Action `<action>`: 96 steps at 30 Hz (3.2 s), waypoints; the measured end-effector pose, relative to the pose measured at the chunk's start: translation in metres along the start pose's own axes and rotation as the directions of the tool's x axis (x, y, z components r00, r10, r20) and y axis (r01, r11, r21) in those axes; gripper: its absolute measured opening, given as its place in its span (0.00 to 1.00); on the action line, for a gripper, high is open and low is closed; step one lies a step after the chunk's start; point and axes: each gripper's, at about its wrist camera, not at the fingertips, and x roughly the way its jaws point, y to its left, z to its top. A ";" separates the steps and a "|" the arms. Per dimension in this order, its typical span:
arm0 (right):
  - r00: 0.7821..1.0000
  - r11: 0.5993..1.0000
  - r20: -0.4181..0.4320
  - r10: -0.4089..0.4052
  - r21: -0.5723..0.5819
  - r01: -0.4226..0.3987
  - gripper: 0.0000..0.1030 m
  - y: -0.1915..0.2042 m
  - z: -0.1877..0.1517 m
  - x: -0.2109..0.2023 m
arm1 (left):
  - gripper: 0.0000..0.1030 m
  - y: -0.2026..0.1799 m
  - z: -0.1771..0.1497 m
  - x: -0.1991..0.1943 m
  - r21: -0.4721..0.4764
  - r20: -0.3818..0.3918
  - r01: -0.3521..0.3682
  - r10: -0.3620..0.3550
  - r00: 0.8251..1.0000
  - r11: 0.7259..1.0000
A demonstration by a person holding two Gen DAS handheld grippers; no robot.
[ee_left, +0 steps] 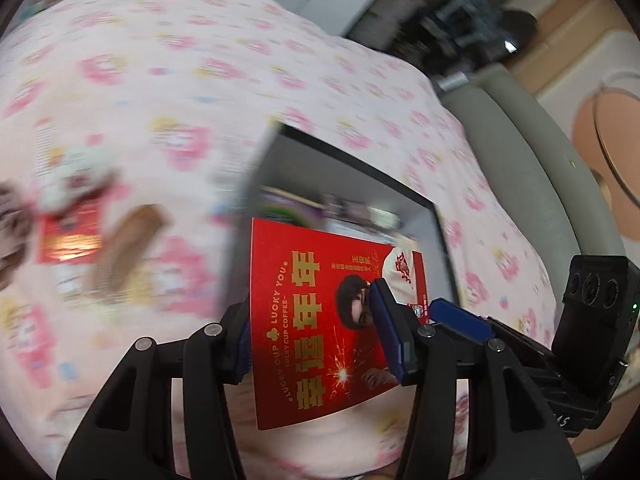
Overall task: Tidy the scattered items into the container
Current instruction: 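Carry the red envelope into the black box and release it, then withdraw the left gripper from the box toward the remaining items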
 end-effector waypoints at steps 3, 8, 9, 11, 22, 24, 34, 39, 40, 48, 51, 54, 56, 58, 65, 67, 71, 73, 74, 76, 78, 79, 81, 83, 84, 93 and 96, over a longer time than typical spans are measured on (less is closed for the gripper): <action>0.998 0.998 0.013 -0.060 0.037 0.060 0.53 -0.044 0.002 -0.014 | 0.50 -0.035 0.004 0.037 0.046 -0.044 0.026 -0.024 0.999 0.999; 0.995 0.992 -0.001 -0.099 0.079 0.099 0.53 -0.098 0.022 -0.007 | 0.50 -0.065 0.021 0.094 0.091 -0.112 -0.009 0.020 0.993 0.996; 0.995 0.992 -0.005 -0.099 0.078 0.099 0.53 -0.105 0.027 -0.003 | 0.50 -0.065 0.025 0.103 0.090 -0.124 -0.021 0.032 0.992 0.996; 0.994 0.991 -0.009 -0.108 0.077 0.108 0.53 -0.113 0.034 0.005 | 0.50 -0.062 0.031 0.117 0.082 -0.146 -0.026 0.038 0.989 0.996; 0.978 0.981 -0.073 -0.194 0.011 0.195 0.53 -0.120 0.028 0.052 | 0.51 -0.039 0.045 0.168 0.086 -0.253 -0.050 0.071 0.965 0.995; 0.973 0.976 -0.086 -0.215 0.021 0.218 0.53 -0.124 0.027 0.058 | 0.51 -0.038 0.039 0.174 0.084 -0.283 -0.055 0.077 0.956 0.995; 0.958 0.965 -0.145 -0.247 0.051 0.256 0.52 -0.124 0.017 0.074 | 0.53 -0.028 0.026 0.136 0.103 -0.183 -0.164 0.181 0.966 0.981; 0.946 0.957 -0.152 -0.285 0.017 0.291 0.52 -0.116 0.016 0.072 | 0.51 -0.019 0.027 0.148 0.059 -0.267 -0.146 0.156 0.951 0.988; 0.947 0.958 -0.159 -0.280 0.014 0.286 0.52 -0.117 0.014 0.072 | 0.51 -0.019 0.027 0.150 0.054 -0.291 -0.128 0.138 0.947 0.990; 0.979 0.975 -0.198 -0.036 0.210 0.078 0.52 -0.143 0.010 0.067 | 0.51 -0.028 0.026 0.171 -0.046 -0.405 0.028 -0.044 0.913 0.999; 0.983 0.984 -0.162 -0.080 0.145 0.104 0.51 -0.135 0.008 0.055 | 0.48 -0.030 0.025 0.159 -0.027 -0.336 -0.037 0.026 0.941 0.999; 0.981 0.989 -0.150 -0.123 0.064 0.134 0.51 -0.125 0.004 0.048 | 0.48 -0.030 0.019 0.139 -0.026 -0.308 -0.067 0.056 0.950 0.997; 0.978 0.993 -0.183 -0.102 0.041 0.111 0.51 -0.125 0.001 0.049 | 0.48 -0.032 0.014 0.131 -0.018 -0.331 -0.080 0.070 0.941 0.997; 0.974 0.996 -0.217 -0.071 0.033 0.080 0.51 -0.127 -0.001 0.053 | 0.48 -0.036 0.008 0.127 0.000 -0.365 -0.091 0.084 0.927 0.996; 0.964 0.996 -0.252 -0.086 -0.027 0.082 0.51 -0.122 -0.010 0.059 | 0.45 -0.044 -0.006 0.149 0.049 -0.463 -0.068 0.083 0.882 0.996; 0.960 0.997 -0.267 -0.080 -0.018 0.078 0.51 -0.123 -0.012 0.064 | 0.45 -0.044 -0.007 0.157 0.031 -0.480 -0.050 0.058 0.875 0.998; 0.958 0.996 -0.270 -0.093 -0.018 0.091 0.51 -0.126 -0.006 0.074 | 0.45 -0.036 -0.003 0.169 0.001 -0.481 -0.047 0.042 0.875 0.999; 0.959 0.997 -0.274 -0.067 0.022 0.076 0.51 -0.134 0.005 0.077 | 0.45 -0.029 0.003 0.165 -0.052 -0.461 -0.028 0.001 0.887 0.998; 0.961 0.997 -0.271 -0.051 0.046 0.065 0.51 -0.138 0.009 0.076 | 0.45 -0.027 0.009 0.157 -0.072 -0.431 -0.006 -0.025 0.902 0.997; 0.969 0.995 -0.244 -0.034 0.084 0.056 0.51 -0.141 0.014 0.071 | 0.45 -0.028 0.017 0.144 -0.057 -0.375 0.005 -0.026 0.927 0.998; 0.974 0.994 -0.216 -0.065 0.074 0.083 0.51 -0.140 0.020 0.067 | 0.45 -0.027 0.027 0.137 -0.031 -0.320 -0.021 0.010 0.947 0.999; 0.974 0.993 -0.210 -0.083 0.069 0.099 0.51 -0.140 0.022 0.068 | 0.45 -0.026 0.030 0.138 -0.023 -0.309 -0.036 0.027 0.951 0.999; 0.972 0.990 -0.215 -0.090 0.085 0.111 0.51 -0.144 0.029 0.076 | 0.44 -0.021 0.040 0.149 -0.038 -0.305 -0.050 0.036 0.952 0.998; 0.964 0.987 -0.248 -0.098 0.101 0.126 0.51 -0.150 0.031 0.088 | 0.39 -0.016 0.039 0.162 -0.057 -0.319 -0.073 0.051 0.946 0.996; 0.959 0.986 -0.266 -0.099 0.103 0.130 0.51 -0.151 0.030 0.093 | 0.38 -0.016 0.038 0.167 -0.062 -0.328 -0.070 0.046 0.944 0.996; 0.954 0.993 -0.299 -0.038 0.093 0.068 0.51 -0.138 0.007 0.088 | 0.38 -0.037 0.029 0.187 -0.028 -0.404 -0.016 0.003 0.915 0.999; 0.967 0.991 -0.251 -0.035 0.120 0.066 0.51 -0.136 0.005 0.075 | 0.38 -0.033 0.031 0.176 -0.058 -0.377 -0.002 -0.020 0.926 0.998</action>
